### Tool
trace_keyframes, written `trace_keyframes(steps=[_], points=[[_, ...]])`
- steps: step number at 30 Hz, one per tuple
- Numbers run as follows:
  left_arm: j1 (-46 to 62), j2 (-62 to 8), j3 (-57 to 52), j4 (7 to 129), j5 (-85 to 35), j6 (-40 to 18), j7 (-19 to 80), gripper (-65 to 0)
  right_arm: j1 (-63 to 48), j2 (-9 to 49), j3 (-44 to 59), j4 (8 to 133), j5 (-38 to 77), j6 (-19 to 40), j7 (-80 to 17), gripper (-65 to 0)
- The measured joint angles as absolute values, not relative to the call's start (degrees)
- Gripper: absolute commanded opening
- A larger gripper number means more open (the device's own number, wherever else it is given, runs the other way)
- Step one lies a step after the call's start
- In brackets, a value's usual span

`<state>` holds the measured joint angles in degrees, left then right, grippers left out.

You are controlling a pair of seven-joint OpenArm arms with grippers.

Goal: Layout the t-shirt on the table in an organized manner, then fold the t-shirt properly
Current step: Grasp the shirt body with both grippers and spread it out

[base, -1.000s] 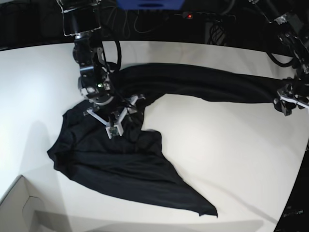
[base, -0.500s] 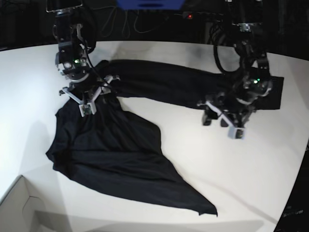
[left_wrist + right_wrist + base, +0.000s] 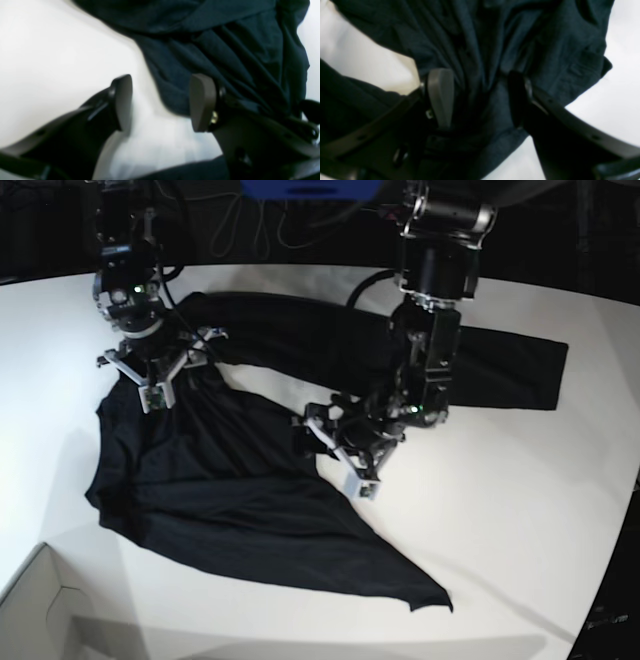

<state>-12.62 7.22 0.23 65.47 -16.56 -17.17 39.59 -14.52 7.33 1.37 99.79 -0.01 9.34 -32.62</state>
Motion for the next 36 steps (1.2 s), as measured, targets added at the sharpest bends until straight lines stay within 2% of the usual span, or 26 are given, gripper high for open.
trace_keyframes(steps=[4,10,11,12,14,15,16,17,20,23,31,36], points=[[-14.3,8.8,1.4,58.4,-17.4,-17.5,33.2,-29.4,-14.5,7.0,1.3,100.4,0.0,9.3,-32.8,-30.2],[-17.9,8.6,9.0,50.2,-18.5,-17.8,24.5,-31.1,-14.5,7.0,1.3,100.4,0.0,9.3,-32.8,-30.2],[-18.0,8.6,9.8,50.1,-18.4,-17.8,24.4,-35.0,-14.5,7.0,1.3,100.4,0.0,9.3,-32.8,-30.2],[-18.0,8.7,10.2,50.1,-18.3,-17.8,25.1,-41.9,-14.6,7.0,1.3,100.4,0.0,9.3,-32.8,-30.2],[-17.5,8.5,10.2,50.9,-18.1,-17.7,26.6,-62.4,-14.5,7.0,1.3,100.4,0.0,9.3,-32.8,-30.2],[-16.8,7.7,10.2,51.9,-18.0,-17.8,27.2,-65.0,-14.3,6.9,1.3,100.3,0.0,9.3,-32.8,-30.2],[-16.0,6.7,10.2,52.9,-19.1,-18.2,27.8,-65.0,-14.3,7.0,1.3,100.2,0.0,9.3,-32.7,-30.2],[-15.0,5.7,9.9,54.9,-19.4,-18.5,29.1,-61.3,-14.3,7.0,1.3,100.0,0.0,9.3,-32.8,-30.2],[-11.9,3.3,4.7,62.0,-20.7,-17.1,33.8,-65.0,-13.8,6.9,1.2,97.6,0.1,9.3,-32.5,-30.2],[-6.7,0.4,-2.6,71.2,-22.5,-16.8,37.7,-64.8,-12.3,7.0,1.2,94.8,-0.1,9.4,-32.6,-30.2],[1.5,0.5,-16.8,91.3,-24.0,-17.2,44.0,-64.8,-10.9,7.0,1.2,93.0,0.0,9.4,-32.4,-30.2],[6.7,0.8,-19.7,102.1,-24.0,-17.1,44.5,-64.8,-10.9,7.0,1.2,93.0,0.0,9.3,-32.3,-30.2]])
